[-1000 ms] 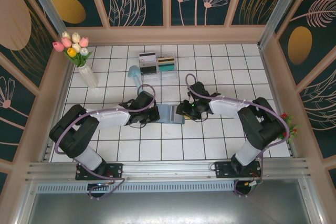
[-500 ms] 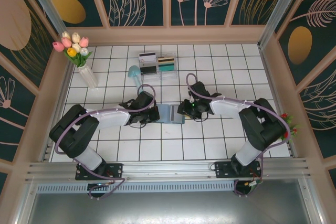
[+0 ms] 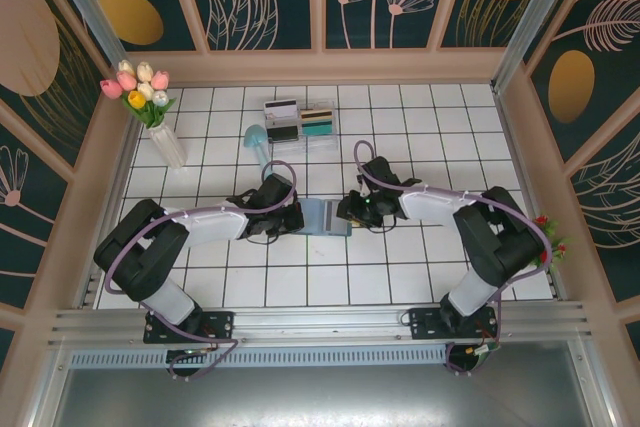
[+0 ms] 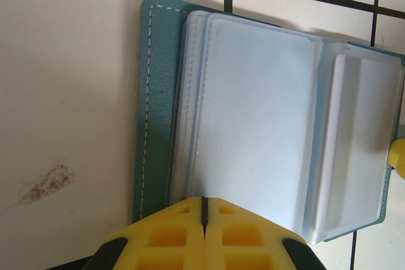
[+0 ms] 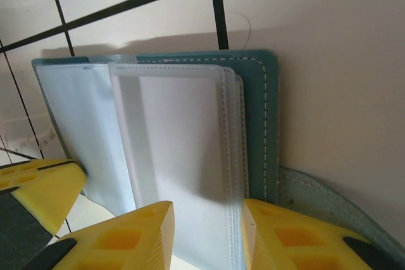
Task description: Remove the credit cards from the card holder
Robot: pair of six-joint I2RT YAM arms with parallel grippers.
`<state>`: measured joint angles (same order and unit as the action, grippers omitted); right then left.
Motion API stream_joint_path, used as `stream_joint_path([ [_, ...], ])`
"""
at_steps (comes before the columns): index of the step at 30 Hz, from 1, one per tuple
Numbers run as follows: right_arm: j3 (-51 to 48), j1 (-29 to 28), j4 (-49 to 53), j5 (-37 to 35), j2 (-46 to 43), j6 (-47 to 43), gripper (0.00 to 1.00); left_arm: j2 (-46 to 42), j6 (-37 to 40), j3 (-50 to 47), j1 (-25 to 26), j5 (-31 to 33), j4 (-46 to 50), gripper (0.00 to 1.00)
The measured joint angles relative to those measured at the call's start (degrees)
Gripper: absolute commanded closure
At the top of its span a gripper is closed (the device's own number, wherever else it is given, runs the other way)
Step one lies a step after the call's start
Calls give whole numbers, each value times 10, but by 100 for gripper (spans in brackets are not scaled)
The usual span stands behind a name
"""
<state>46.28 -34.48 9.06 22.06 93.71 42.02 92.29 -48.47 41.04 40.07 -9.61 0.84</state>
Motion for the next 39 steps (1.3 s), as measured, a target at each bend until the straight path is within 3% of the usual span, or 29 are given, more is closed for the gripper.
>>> stream_joint_path([
  [21,-14,4,-80,74,21,3,66,3,2,0,0,0,-3,100],
  [30,-14,4,-67,62,-8,-2,65,3,2,0,0,0,-3,100],
  [39,-17,4,-166,149,-17,16,65,3,4,0,0,2,-2,100],
])
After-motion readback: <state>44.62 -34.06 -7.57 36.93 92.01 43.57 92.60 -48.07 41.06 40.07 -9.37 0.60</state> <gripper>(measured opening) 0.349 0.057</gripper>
